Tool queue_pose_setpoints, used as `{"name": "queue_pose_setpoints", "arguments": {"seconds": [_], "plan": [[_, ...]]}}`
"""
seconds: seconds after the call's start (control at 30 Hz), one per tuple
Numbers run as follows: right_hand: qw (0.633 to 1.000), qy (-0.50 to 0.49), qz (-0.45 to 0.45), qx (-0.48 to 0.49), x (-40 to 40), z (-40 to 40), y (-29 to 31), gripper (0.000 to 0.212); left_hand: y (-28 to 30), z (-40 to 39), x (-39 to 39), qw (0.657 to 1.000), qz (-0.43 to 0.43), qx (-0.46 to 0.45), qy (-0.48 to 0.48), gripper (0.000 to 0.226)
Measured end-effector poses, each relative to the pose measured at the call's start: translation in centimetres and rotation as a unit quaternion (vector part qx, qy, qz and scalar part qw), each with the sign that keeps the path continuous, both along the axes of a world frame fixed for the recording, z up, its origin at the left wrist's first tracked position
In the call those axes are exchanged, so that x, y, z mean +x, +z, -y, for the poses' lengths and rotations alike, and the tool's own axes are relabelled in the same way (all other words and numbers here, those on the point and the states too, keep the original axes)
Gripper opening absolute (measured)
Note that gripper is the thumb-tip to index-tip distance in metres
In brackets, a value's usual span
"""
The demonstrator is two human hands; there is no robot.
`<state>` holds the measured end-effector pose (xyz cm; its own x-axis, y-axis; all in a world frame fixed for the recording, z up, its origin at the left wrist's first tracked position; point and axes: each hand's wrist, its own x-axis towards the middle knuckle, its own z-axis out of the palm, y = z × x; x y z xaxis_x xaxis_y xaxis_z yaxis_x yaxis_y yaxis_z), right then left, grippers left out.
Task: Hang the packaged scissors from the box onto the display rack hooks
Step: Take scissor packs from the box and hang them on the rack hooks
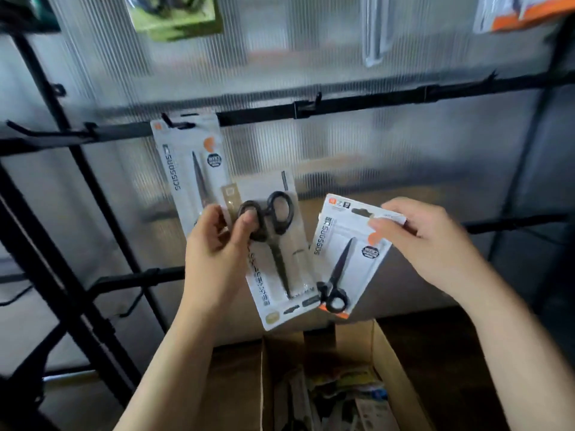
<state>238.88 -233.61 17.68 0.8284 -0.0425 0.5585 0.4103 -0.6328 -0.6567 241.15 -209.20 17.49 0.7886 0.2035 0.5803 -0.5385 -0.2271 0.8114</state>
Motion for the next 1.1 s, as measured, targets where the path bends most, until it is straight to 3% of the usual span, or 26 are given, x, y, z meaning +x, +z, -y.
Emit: {"name": "queue_pose_setpoints", "arguments": {"seconds": [0.17,0.37,0.57,0.8,1.0,1.1], "plan": [[0.982,0.006,0.067,0.174,-0.3,-2.3,0.7,0.009,1.4,0.2,-0.7,0.996,0.04,-0.068,0.043,0.039],[0.951,-0.01,0.076,0.298,-0.5,-5.0,0.0,0.006,2.1,0.4,-1.1,0.997,0.063,-0.041,0.02,0.023],[0.956,-0.008,0.097,0.278,0.1,-7.2,0.9,0.011,3.6,0.2,0.2,0.994,0.087,-0.055,0.029,0.026],[0.953,-0.006,0.175,0.248,2.3,-8.2,6.7,0.036,5.7,0.0,0.3,0.989,0.129,-0.072,0.03,0.023],[0.95,-0.026,0.195,0.244,4.0,-8.6,8.8,0.038,6.1,-2.9,0.2,0.983,0.148,-0.041,0.099,0.016],[0.956,-0.035,0.178,0.23,4.4,-8.9,7.7,0.022,6.7,-5.4,0.2,0.976,0.155,0.005,0.15,0.009]]}}
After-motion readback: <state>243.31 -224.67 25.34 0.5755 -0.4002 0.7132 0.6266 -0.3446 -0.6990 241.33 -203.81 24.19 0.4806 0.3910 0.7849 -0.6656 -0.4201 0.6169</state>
